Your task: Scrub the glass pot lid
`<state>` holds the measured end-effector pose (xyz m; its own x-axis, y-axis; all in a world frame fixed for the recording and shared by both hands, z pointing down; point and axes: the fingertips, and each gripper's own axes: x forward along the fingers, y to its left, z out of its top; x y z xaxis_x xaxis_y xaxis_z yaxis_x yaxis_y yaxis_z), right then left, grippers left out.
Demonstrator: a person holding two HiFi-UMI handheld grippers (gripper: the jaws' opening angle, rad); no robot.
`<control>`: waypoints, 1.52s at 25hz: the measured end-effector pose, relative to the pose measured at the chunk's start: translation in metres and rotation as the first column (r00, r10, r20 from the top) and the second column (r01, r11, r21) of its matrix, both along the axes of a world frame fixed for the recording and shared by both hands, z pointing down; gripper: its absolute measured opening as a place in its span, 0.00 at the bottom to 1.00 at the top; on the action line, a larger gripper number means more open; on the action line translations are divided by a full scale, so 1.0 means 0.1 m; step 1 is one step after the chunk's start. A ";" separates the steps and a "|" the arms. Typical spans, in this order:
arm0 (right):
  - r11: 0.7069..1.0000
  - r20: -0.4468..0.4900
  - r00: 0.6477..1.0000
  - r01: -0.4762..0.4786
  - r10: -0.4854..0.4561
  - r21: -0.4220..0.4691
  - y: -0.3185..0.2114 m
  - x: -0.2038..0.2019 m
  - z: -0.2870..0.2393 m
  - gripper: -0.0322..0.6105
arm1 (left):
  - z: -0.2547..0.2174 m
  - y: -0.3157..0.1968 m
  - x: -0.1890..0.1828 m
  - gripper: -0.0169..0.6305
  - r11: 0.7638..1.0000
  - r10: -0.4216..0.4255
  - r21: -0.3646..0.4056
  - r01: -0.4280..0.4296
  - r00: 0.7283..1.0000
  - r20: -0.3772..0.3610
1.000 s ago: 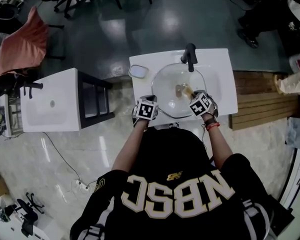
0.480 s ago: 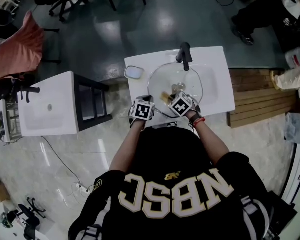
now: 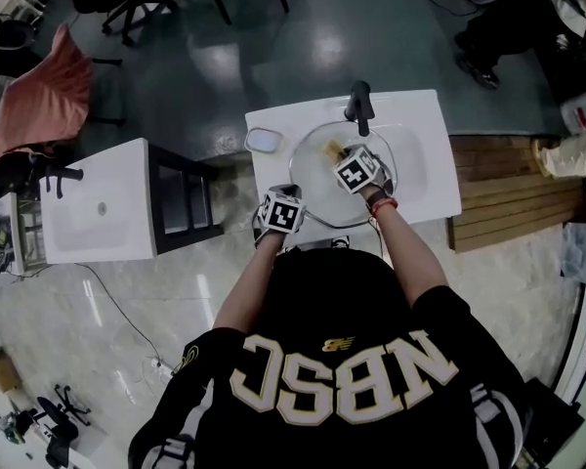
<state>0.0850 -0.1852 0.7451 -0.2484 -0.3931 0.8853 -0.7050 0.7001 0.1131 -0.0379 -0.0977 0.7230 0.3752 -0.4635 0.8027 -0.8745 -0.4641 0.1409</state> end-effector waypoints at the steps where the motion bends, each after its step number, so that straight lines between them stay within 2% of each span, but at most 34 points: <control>1: 1.000 -0.011 1.000 -0.013 0.014 0.006 -0.03 0.11 -0.01 0.14 | 0.00 0.00 0.00 0.05 1.000 -0.004 -0.002 0.004 1.000 -0.001; 5: 0.999 -0.055 0.998 -0.044 0.043 -0.007 0.05 0.49 -0.05 0.14 | 0.02 0.01 -0.02 0.05 1.000 -0.021 -0.005 0.021 1.000 -0.011; 10: 0.999 -0.096 0.995 0.007 -0.011 -0.042 0.47 0.65 -0.06 0.13 | 0.00 -0.01 -0.03 0.05 0.999 -0.042 -0.004 0.042 0.999 -0.013; 17: 0.990 -0.078 0.991 0.100 -0.108 -0.098 1.05 0.21 -0.02 0.13 | 0.01 -0.02 -0.02 0.05 0.998 -0.058 0.002 0.058 0.998 -0.030; 23: 0.980 -0.020 0.985 0.166 -0.169 -0.109 0.91 -0.26 0.05 0.13 | 0.02 -0.02 -0.02 0.05 0.998 -0.061 0.003 0.062 0.998 -0.028; 30: 0.995 0.077 0.997 0.020 -0.012 -0.100 0.52 -0.34 0.07 0.14 | 0.02 0.00 -0.03 0.05 0.998 -0.061 0.010 0.061 0.998 -0.028; 34: 0.995 0.077 0.994 -0.068 0.073 -0.072 0.33 -0.14 0.06 0.14 | 0.03 -0.03 -0.01 0.05 0.998 -0.062 0.015 0.063 0.997 -0.045; 38: 0.981 0.093 0.978 -0.178 0.185 -0.077 0.29 0.14 0.03 0.15 | 0.03 -0.02 -0.03 0.05 0.997 -0.073 0.001 0.073 0.997 -0.035</control>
